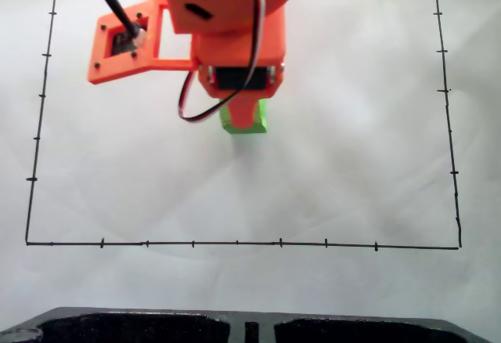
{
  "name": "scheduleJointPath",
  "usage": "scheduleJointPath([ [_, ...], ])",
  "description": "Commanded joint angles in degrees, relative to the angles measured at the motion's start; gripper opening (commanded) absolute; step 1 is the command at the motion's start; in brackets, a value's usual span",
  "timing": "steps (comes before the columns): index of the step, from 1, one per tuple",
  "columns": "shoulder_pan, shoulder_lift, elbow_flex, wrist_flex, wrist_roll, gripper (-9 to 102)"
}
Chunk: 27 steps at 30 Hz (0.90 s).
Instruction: Grasp the colored block, Place it on the black dot, and then return the arm to the default position.
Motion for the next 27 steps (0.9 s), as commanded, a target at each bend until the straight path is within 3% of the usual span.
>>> scheduleJointPath([
  [1,-0.18,-0.09,-0.26,-0.44,-0.35,15],
  [21,0.35,4.13,1.58,2.90,-4.22,33],
  [27,-0.62,14.15,1.85,9.14,-5.98,35],
])
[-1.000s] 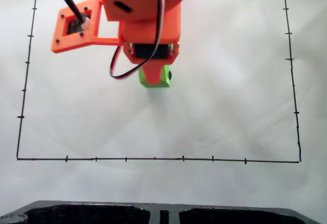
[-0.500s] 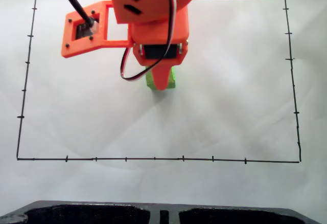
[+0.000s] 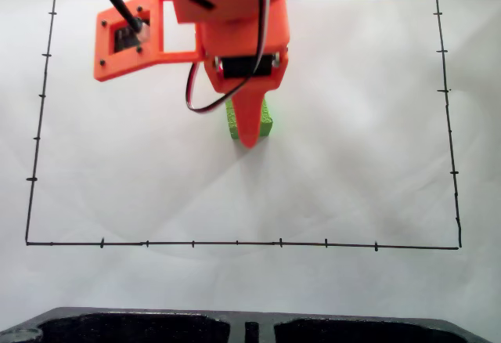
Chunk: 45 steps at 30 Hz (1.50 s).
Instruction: Grasp the colored block, Place it on the black dot, and then return the arm to the default position.
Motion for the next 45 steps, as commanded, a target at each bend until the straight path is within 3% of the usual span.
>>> scheduleJointPath([
  [1,-0.97,8.00,-0.44,3.60,-1.23,35],
  [11,2.72,28.83,1.58,13.27,-12.48,33],
  [22,5.10,48.43,12.04,13.97,-19.25,17],
  [29,5.27,58.01,21.18,11.95,-18.28,0],
  [45,7.29,67.76,36.30,-2.37,-13.27,0],
])
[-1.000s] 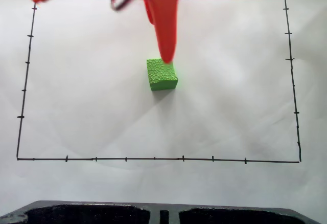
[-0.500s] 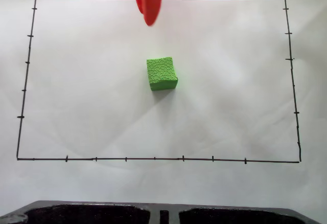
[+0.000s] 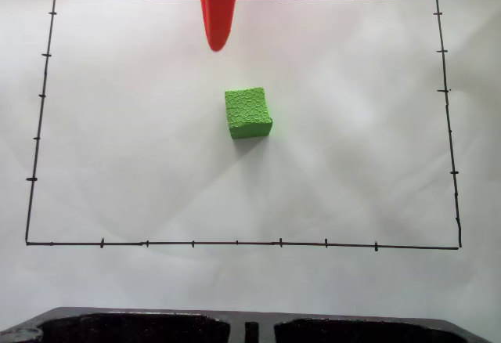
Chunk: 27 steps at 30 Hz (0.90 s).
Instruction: Grasp the colored block, Place it on the black dot, and then return the arm to the default position.
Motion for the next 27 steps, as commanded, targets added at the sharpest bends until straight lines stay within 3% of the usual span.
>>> scheduleJointPath([
  [1,0.44,1.23,1.14,-3.25,0.09,0],
  [6,1.23,1.23,4.39,-8.44,-1.49,0],
  [27,1.67,1.41,4.66,-4.04,4.48,0],
])
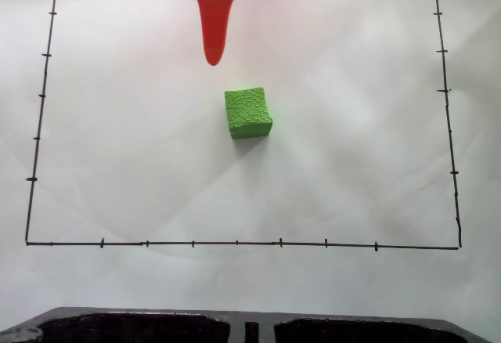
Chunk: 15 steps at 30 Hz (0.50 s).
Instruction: Grasp the colored block, Place it on the black dot, and then return the arm to the default position.
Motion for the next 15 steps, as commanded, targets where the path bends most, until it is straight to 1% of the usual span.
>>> scheduleJointPath([
  [1,0.18,1.14,-0.18,0.00,-0.26,0],
  [15,-0.26,1.14,-0.18,0.00,-0.70,0],
])
